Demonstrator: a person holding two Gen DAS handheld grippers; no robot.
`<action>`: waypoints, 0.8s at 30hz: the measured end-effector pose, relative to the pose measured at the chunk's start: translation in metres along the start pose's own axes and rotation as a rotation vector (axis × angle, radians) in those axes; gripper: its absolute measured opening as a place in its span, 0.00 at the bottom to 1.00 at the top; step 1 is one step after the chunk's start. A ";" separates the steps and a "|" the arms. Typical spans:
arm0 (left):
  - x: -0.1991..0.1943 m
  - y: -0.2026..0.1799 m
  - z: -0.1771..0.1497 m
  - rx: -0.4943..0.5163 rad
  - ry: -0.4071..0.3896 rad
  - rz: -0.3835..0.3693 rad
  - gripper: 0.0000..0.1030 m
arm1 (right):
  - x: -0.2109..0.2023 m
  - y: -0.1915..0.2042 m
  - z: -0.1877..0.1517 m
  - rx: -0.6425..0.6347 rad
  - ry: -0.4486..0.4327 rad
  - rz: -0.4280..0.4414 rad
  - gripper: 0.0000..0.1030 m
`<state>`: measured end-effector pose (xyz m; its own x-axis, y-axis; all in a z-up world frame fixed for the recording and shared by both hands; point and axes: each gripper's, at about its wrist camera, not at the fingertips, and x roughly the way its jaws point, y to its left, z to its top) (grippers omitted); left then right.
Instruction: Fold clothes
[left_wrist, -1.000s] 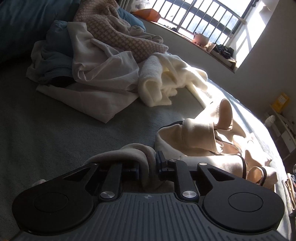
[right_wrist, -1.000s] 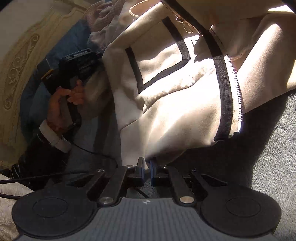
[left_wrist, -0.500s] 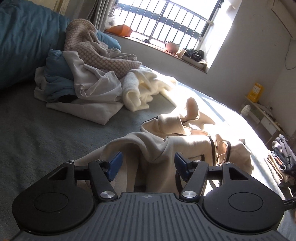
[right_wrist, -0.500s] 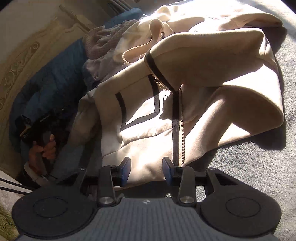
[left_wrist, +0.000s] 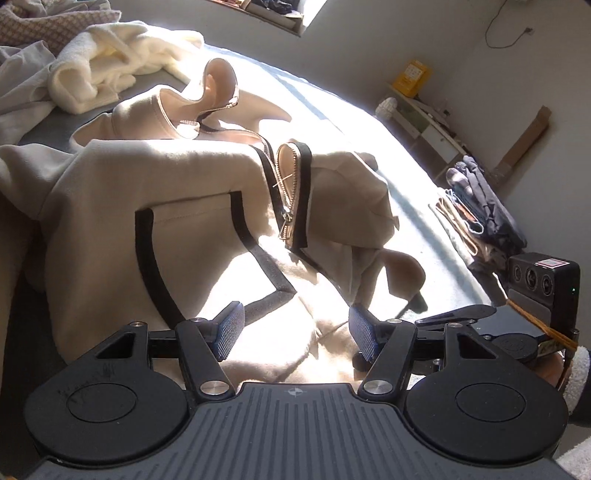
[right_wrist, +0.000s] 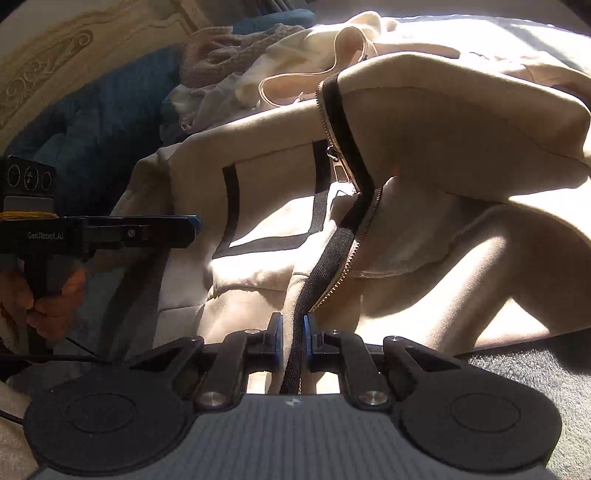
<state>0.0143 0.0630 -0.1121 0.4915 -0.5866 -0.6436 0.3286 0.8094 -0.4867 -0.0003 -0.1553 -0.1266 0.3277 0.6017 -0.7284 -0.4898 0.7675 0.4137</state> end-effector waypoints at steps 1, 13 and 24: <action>0.008 -0.003 0.002 0.013 0.021 -0.007 0.61 | 0.001 0.011 -0.001 -0.044 0.001 0.015 0.11; 0.059 -0.004 -0.001 0.156 0.138 0.229 0.44 | 0.003 0.068 -0.007 -0.250 0.114 0.209 0.16; 0.040 0.013 -0.008 0.061 0.042 0.258 0.06 | -0.033 -0.013 0.076 -0.139 -0.213 -0.305 0.52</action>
<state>0.0324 0.0497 -0.1490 0.5320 -0.3602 -0.7663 0.2456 0.9317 -0.2675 0.0568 -0.1685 -0.0658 0.6278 0.3947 -0.6709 -0.4444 0.8894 0.1075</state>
